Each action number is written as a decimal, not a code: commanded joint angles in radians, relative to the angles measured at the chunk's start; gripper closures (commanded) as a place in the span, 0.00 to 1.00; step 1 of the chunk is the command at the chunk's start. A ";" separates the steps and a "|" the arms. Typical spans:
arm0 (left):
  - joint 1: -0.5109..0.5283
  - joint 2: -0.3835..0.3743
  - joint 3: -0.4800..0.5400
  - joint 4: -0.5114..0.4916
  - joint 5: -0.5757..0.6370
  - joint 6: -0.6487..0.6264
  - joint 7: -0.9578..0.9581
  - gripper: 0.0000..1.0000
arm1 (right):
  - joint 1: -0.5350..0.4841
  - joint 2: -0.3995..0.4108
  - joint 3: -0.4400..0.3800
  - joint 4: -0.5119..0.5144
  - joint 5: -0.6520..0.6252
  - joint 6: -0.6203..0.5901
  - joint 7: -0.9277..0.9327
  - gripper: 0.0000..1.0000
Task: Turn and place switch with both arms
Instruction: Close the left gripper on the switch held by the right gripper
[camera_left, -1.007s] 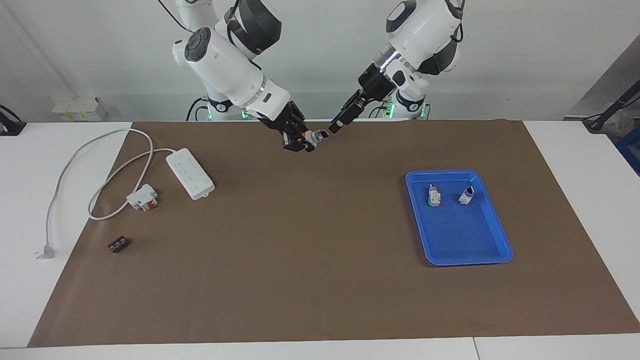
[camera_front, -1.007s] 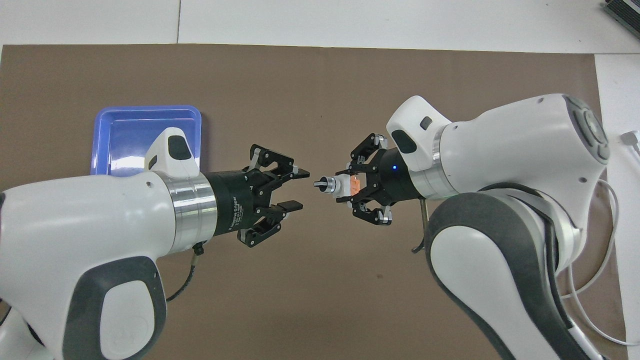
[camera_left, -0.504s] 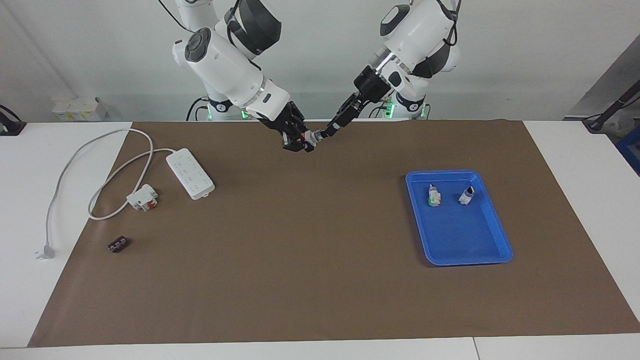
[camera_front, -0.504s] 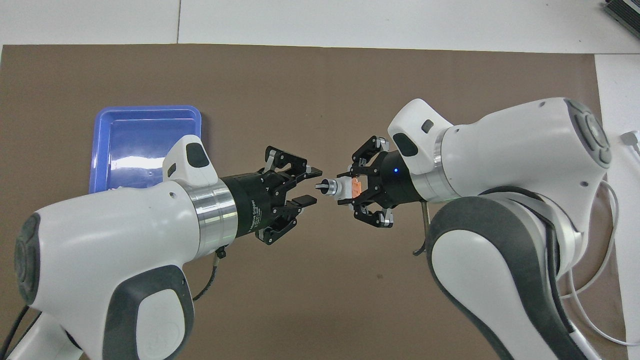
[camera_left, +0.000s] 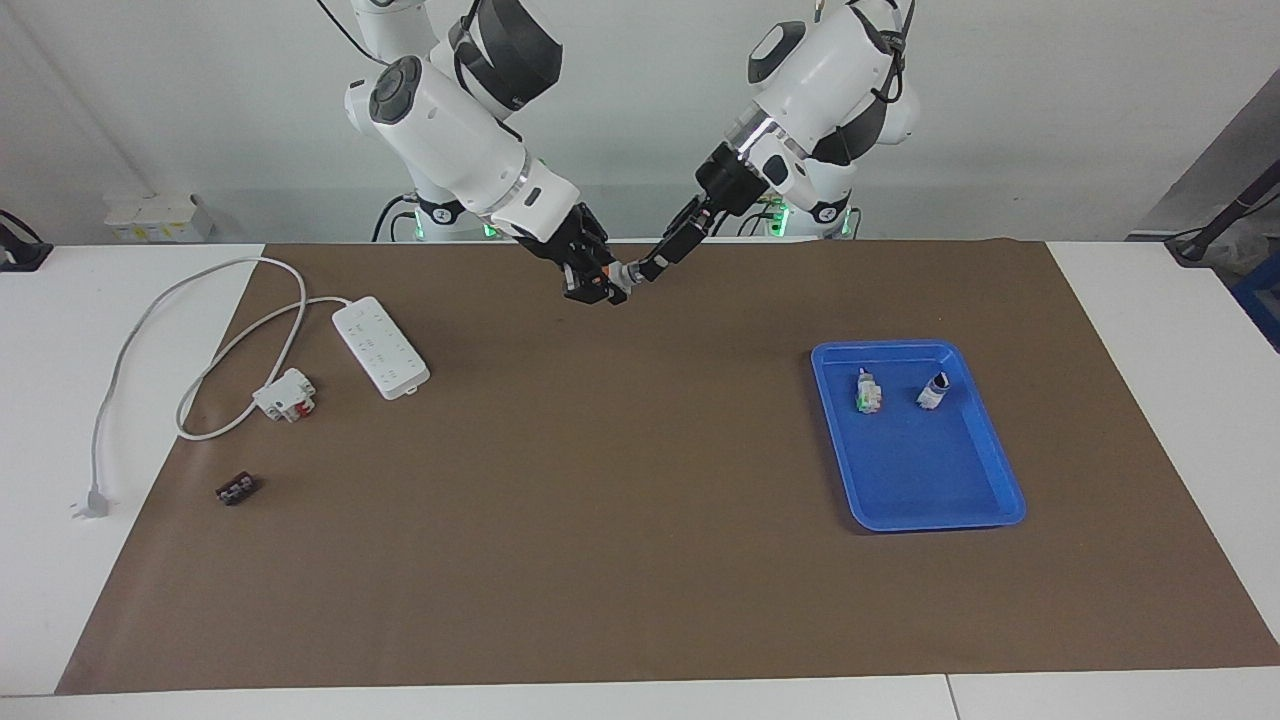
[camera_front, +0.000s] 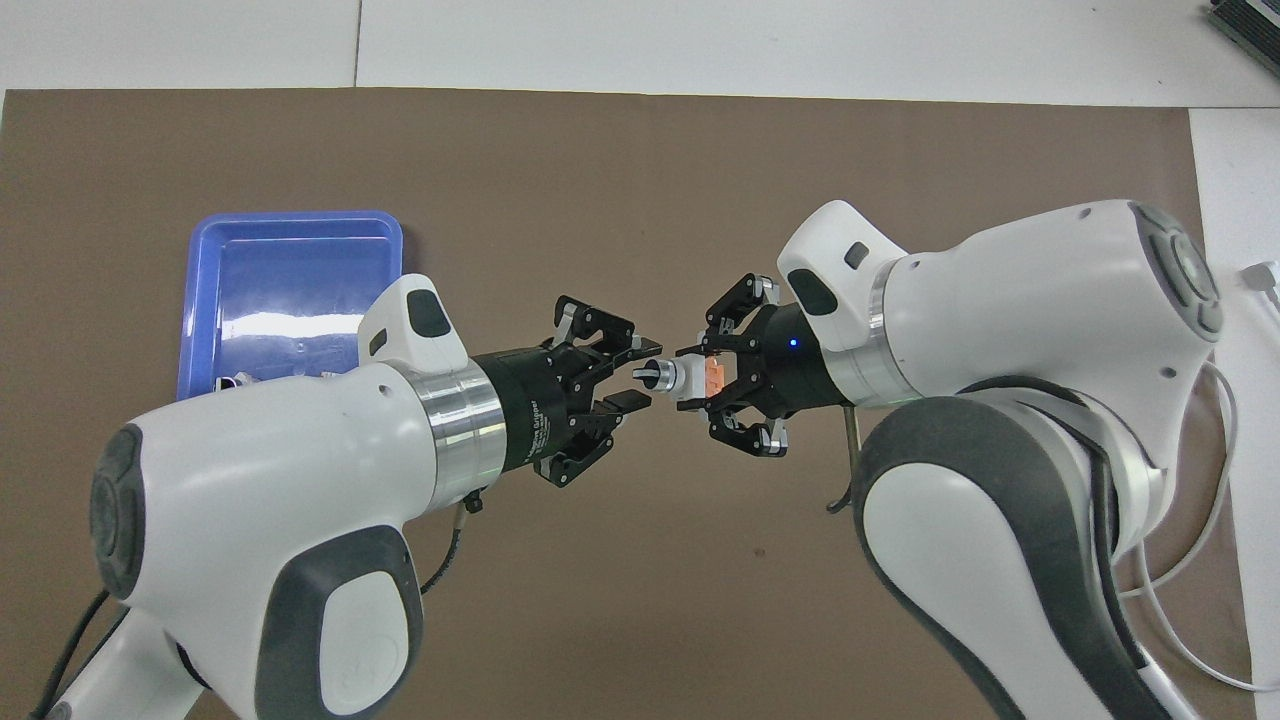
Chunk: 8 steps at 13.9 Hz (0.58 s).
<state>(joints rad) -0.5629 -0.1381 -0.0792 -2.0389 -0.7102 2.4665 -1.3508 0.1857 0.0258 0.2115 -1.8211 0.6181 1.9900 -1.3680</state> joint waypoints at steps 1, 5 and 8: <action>-0.020 -0.002 0.010 -0.012 -0.018 0.034 -0.004 0.59 | -0.011 -0.030 0.005 -0.038 0.032 0.024 -0.023 1.00; -0.019 -0.002 0.010 -0.012 -0.018 0.034 -0.002 0.64 | -0.011 -0.030 0.005 -0.038 0.032 0.024 -0.023 1.00; -0.011 0.000 0.010 -0.006 -0.020 0.035 -0.002 0.63 | -0.009 -0.030 0.005 -0.038 0.029 0.024 -0.023 1.00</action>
<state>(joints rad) -0.5677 -0.1346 -0.0770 -2.0388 -0.7113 2.4792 -1.3510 0.1856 0.0243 0.2113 -1.8227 0.6181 1.9947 -1.3680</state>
